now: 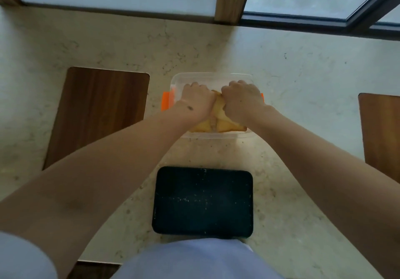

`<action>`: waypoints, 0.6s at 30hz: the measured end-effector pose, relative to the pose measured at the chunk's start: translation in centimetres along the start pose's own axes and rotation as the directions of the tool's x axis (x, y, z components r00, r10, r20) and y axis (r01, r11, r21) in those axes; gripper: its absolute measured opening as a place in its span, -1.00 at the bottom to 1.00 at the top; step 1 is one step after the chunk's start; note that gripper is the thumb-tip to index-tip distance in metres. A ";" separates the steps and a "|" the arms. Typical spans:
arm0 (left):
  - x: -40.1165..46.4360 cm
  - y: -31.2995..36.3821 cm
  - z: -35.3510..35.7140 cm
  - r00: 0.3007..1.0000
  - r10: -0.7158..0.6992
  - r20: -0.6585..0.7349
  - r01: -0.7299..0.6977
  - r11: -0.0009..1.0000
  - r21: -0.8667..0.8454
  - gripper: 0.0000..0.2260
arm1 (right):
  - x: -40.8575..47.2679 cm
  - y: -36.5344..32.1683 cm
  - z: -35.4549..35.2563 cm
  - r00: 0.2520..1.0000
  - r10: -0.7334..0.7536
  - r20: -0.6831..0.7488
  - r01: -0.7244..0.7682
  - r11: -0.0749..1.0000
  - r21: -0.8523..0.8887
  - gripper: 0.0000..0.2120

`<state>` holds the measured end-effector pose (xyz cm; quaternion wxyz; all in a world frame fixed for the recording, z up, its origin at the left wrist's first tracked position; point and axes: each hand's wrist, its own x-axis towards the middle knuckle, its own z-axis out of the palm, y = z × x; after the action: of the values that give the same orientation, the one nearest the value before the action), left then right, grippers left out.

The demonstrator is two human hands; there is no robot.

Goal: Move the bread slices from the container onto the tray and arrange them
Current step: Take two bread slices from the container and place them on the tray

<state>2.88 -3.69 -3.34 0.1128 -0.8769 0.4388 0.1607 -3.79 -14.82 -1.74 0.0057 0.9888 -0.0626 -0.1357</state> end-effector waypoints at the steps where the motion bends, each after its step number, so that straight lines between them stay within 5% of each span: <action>1: -0.2 0.0 0.0 1.000 -0.021 0.010 0.021 1.000 0.001 -0.90 | -0.6 0.2 -0.3 0.998 0.042 -0.038 -0.039 0.996 0.082 -0.80; 3: -0.8 0.3 -0.1 1.000 -0.017 -0.006 0.017 1.000 0.008 -0.89 | -2.1 0.5 -1.5 0.985 0.131 -0.113 -0.102 0.967 0.233 -0.70; 6: -1.5 0.9 0.3 0.998 0.006 -0.060 -0.005 1.000 0.007 -0.86 | -4.9 1.1 -3.4 0.939 0.277 -0.202 -0.173 0.892 0.418 -0.97; 11: -2.3 2.2 0.3 0.994 0.033 -0.103 -0.039 0.998 -0.053 -0.77 | -12.3 0.3 -5.1 0.817 0.508 -0.273 -0.161 0.656 0.738 -0.87; 15: -4.3 3.4 -2.1 0.970 -0.112 -0.217 0.055 0.966 -0.253 -0.82 | -17.4 -0.2 -5.3 0.790 0.551 -0.271 -0.132 0.583 0.802 -0.86; 18: -8.8 2.6 -4.6 0.888 -0.271 -0.372 0.010 0.819 -0.573 -0.78 | -20.8 -1.0 -4.7 0.792 0.554 -0.256 -0.102 0.534 0.839 -0.83</action>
<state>-3.35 -0.31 4.09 -0.2368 -0.9150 0.3187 0.0711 -22.24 -11.21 8.35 -0.3887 0.8531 -0.3046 0.1684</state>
